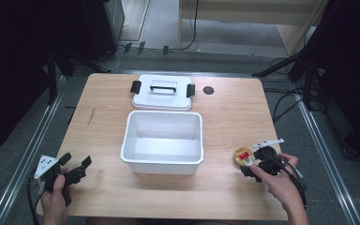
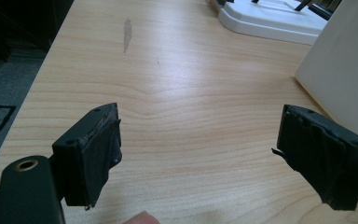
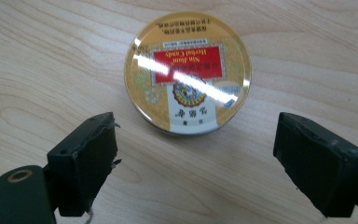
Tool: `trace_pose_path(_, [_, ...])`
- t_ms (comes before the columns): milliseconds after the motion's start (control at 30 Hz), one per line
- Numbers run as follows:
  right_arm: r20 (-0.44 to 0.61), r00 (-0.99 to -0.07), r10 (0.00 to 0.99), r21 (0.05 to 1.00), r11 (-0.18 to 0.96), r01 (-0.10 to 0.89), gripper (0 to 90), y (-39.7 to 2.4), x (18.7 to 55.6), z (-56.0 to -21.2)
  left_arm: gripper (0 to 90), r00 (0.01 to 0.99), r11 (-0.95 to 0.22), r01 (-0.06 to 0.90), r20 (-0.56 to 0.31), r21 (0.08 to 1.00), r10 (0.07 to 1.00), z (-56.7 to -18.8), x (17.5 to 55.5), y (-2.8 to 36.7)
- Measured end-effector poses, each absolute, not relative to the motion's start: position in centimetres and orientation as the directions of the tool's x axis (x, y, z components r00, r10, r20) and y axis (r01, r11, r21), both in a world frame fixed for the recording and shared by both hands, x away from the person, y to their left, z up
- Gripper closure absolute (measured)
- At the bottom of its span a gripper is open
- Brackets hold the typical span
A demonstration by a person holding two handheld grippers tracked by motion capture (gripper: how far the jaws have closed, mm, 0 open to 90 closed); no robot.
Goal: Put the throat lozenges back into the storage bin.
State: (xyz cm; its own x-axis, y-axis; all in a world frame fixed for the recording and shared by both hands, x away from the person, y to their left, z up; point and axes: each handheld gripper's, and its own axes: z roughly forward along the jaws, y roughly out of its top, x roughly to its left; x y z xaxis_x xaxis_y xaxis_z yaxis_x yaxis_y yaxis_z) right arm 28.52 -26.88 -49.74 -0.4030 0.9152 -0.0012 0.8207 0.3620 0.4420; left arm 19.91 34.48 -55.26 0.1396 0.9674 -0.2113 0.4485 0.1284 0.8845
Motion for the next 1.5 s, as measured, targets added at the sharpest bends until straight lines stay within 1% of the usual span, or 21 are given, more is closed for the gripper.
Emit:
trace_pose_path(100, [-0.007,-0.385,0.923,0.395,0.356,0.847,13.6,-26.4,29.3,-49.2,14.4,0.140,0.126,0.454,-0.210,0.882,0.968,-55.2,20.0,34.4])
trace_pose_path(233, [-0.021,-0.380,0.925,0.308,0.368,0.877,12.5,-25.5,30.4,-48.8,14.4,0.141,0.126,0.455,-0.211,0.881,0.967,-55.2,20.0,34.4])
trace_pose_path(333, [-0.031,-0.379,0.925,0.250,0.374,0.893,7.0,-24.9,31.2,-48.4,14.5,0.139,0.134,0.453,-0.218,0.882,0.966,-55.3,20.0,34.5])
trace_pose_path(367, [-0.031,-0.379,0.925,0.250,0.374,0.893,7.0,-24.9,31.2,-48.4,14.5,0.139,0.134,0.453,-0.218,0.882,0.966,-55.3,20.0,34.5])
trace_pose_path(400, [-0.015,-0.371,0.929,0.217,0.365,0.905,3.9,-24.5,31.7,-48.2,14.5,0.139,0.136,0.450,-0.220,0.883,0.966,-55.3,20.0,34.5])
trace_pose_path(600, [-0.009,-0.338,0.941,0.149,0.336,0.930,3.2,-23.9,32.9,-48.6,14.5,0.143,0.137,0.449,-0.222,0.883,0.964,-55.3,20.0,34.5])
trace_pose_path(700, [-0.005,-0.326,0.945,0.141,0.323,0.936,3.1,-23.8,33.2,-48.7,14.5,0.145,0.132,0.451,-0.219,0.883,0.965,-55.3,20.0,34.5])
trace_pose_path(867, [-0.028,-0.279,0.960,0.116,0.280,0.953,6.3,-23.6,34.3,-49.4,14.5,0.146,0.130,0.453,-0.217,0.882,0.965,-55.3,20.0,34.5])
trace_pose_path(1033, [-0.023,-0.268,0.963,0.109,0.269,0.957,8.1,-23.3,34.9,-49.8,14.5,0.147,0.130,0.455,-0.218,0.881,0.965,-55.3,20.0,34.5])
trace_pose_path(1233, [-0.033,-0.262,0.965,0.091,0.264,0.960,13.3,-22.9,35.3,-50.3,14.5,0.148,0.129,0.455,-0.218,0.881,0.965,-55.3,20.0,34.5])
trace_pose_path(1300, [-0.026,-0.269,0.963,0.073,0.270,0.960,15.9,-22.8,35.4,-50.7,14.5,0.147,0.131,0.455,-0.219,0.881,0.965,-55.3,20.0,34.5])
trace_pose_path(1333, [-0.023,-0.274,0.962,0.073,0.275,0.959,20.2,-22.7,35.4,-50.7,14.6,0.147,0.130,0.455,-0.218,0.881,0.965,-55.3,20.0,34.5])
trace_pose_path(1500, [0.035,-0.282,0.959,0.099,0.278,0.955,20.6,-22.9,35.4,-50.2,14.6,0.146,0.131,0.456,-0.219,0.880,0.965,-55.3,20.0,34.5])
